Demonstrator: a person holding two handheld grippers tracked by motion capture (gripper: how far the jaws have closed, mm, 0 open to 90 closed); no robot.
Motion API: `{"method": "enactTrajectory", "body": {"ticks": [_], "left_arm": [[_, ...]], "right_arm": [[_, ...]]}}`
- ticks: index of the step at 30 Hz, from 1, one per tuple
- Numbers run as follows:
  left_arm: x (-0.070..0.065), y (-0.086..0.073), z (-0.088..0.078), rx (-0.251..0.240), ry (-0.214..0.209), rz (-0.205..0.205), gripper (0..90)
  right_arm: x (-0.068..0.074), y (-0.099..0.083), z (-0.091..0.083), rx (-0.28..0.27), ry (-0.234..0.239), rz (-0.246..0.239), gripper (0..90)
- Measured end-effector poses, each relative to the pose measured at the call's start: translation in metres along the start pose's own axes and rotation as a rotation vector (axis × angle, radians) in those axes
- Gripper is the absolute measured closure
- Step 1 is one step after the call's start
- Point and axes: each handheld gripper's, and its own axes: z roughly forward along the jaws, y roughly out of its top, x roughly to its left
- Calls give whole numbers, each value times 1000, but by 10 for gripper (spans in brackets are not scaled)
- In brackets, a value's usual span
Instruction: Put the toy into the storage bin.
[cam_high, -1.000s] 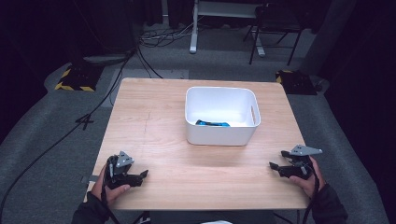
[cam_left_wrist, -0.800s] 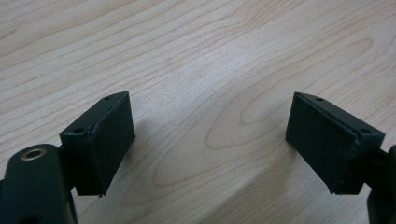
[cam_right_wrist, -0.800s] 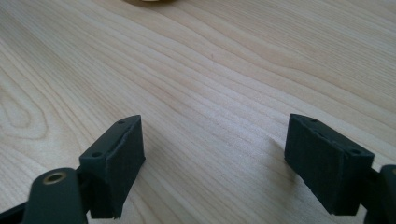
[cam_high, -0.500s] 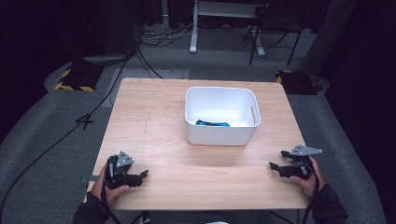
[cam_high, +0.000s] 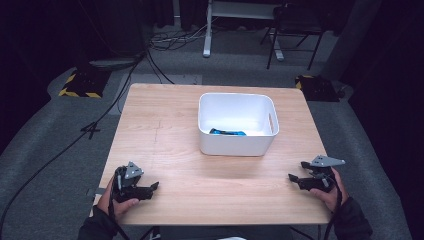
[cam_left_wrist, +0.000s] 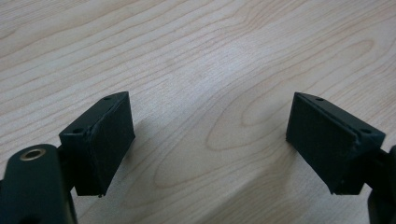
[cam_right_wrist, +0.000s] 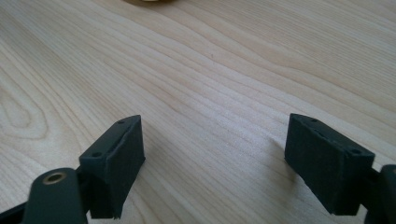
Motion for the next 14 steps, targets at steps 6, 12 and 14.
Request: {"method": "enactTrajectory", "body": {"ticks": [6,12,14], "left_arm": [[0,0,1,-2,-1,-3,152],[0,1,1,-1,3,-4,152],[0,1,1,-1,2,-3,151]], "right_arm": [[0,0,0,0,0,2,198],[0,0,0,0,3,-1,198],[0,0,0,1,3,-3,197]]}}
